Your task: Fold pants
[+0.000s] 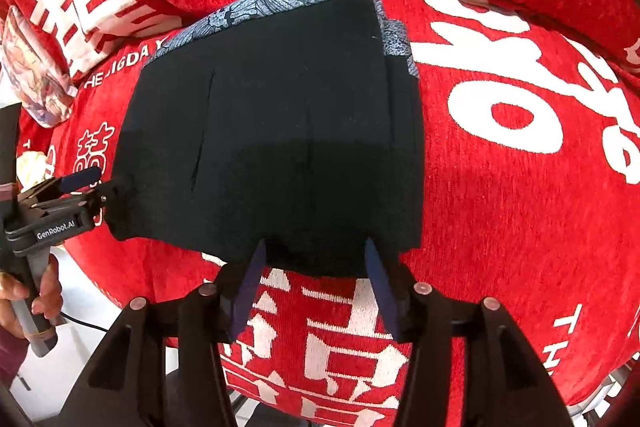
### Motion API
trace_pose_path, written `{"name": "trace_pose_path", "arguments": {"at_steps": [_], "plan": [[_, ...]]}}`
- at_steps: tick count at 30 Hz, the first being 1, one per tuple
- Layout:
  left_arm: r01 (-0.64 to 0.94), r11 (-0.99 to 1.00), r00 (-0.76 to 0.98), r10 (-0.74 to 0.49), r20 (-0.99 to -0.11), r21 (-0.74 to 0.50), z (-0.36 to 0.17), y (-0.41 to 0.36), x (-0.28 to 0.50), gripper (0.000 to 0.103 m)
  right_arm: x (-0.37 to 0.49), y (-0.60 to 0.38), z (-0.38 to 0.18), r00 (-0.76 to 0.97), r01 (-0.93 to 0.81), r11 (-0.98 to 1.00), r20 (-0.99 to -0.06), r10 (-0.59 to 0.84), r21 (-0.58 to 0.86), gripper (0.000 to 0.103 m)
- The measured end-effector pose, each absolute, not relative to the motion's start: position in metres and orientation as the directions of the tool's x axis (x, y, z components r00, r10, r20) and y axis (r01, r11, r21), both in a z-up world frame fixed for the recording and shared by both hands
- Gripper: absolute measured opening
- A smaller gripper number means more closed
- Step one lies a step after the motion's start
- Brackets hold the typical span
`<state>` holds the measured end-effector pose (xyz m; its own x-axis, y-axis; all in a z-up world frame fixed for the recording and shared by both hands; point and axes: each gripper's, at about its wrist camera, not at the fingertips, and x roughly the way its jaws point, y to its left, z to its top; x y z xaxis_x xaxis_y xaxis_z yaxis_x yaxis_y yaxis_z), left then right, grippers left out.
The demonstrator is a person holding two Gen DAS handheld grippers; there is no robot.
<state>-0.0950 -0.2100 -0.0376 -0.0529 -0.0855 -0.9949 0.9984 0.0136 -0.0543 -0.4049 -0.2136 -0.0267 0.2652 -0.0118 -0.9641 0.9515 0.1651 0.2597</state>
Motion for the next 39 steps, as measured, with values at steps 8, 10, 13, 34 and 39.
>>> {"name": "trace_pose_path", "arguments": {"at_steps": [8, 10, 13, 34, 39], "plan": [[0.999, -0.007, -0.035, -0.087, -0.996, -0.035, -0.036, -0.21, -0.098, 0.103, -0.418, -0.219, -0.014, 0.276, 0.955, 0.118, -0.961, -0.031, 0.271, 0.062], [0.999, -0.01, -0.035, -0.088, -0.996, -0.034, -0.035, -0.211, -0.098, 0.103, -0.423, -0.221, -0.012, 0.281, 0.955, 0.105, -0.959, -0.038, 0.276, 0.064], [0.999, -0.014, -0.03, -0.084, -0.996, -0.029, -0.035, -0.213, -0.099, 0.103, -0.432, -0.223, -0.013, 0.288, 0.955, 0.08, -0.957, -0.037, 0.284, 0.066], [0.996, 0.066, -0.047, -0.099, -0.994, -0.054, -0.045, -0.248, -0.08, 0.103, -0.477, -0.274, -0.015, 0.429, 0.892, -0.088, -0.891, -0.147, 0.444, 0.089], [0.989, 0.134, -0.042, -0.12, -0.992, -0.058, -0.046, -0.264, -0.07, 0.103, -0.459, -0.324, -0.016, 0.503, 0.851, -0.067, -0.845, -0.179, 0.521, 0.06]]}}
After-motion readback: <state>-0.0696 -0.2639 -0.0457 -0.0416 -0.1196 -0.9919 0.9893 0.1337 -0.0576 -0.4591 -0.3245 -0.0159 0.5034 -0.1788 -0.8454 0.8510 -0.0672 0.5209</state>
